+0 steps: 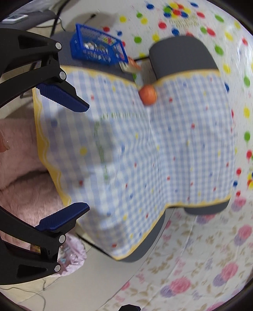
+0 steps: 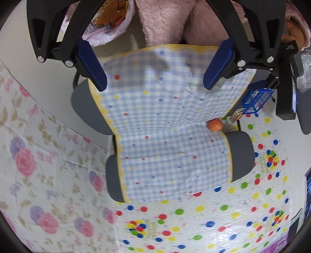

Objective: Collect trash

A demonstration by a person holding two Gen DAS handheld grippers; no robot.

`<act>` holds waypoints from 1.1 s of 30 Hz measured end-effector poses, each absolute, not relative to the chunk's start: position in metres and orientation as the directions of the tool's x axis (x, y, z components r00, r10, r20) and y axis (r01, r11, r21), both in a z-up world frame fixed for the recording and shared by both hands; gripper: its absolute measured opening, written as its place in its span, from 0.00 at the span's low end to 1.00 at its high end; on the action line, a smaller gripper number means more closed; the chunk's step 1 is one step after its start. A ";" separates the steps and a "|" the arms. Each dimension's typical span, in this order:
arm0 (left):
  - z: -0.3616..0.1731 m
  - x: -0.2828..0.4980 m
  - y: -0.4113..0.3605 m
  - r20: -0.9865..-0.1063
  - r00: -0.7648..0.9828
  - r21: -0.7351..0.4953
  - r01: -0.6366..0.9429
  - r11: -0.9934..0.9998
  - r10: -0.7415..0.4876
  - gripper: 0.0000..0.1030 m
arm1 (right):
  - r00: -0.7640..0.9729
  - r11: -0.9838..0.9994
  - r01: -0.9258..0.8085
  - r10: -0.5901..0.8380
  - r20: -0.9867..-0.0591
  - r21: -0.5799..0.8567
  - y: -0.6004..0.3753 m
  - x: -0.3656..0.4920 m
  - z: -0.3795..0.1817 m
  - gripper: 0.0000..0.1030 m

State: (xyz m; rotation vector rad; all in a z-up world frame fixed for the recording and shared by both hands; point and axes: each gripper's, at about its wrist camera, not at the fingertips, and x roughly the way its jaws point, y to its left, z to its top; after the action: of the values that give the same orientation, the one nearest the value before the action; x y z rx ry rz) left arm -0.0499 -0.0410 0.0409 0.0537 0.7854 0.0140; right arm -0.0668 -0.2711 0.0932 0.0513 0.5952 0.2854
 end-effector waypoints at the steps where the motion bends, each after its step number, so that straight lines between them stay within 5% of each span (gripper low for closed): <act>1: 0.042 -0.052 -0.035 -0.704 0.709 0.056 -0.006 0.998 0.043 0.90 | 0.789 0.959 -0.254 0.280 -0.546 0.125 -0.267 -0.066 0.094 0.94; 33: 0.071 -0.060 0.013 -0.682 0.718 0.064 -0.128 0.990 0.137 0.90 | 0.748 0.941 -0.301 0.335 -0.572 0.157 -0.229 -0.034 0.089 0.94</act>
State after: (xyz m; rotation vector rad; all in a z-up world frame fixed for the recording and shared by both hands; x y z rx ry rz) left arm -0.0601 0.0132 0.0714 0.0127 0.7559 0.1468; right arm -0.0339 -0.2287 0.0886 0.0557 0.6363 0.3479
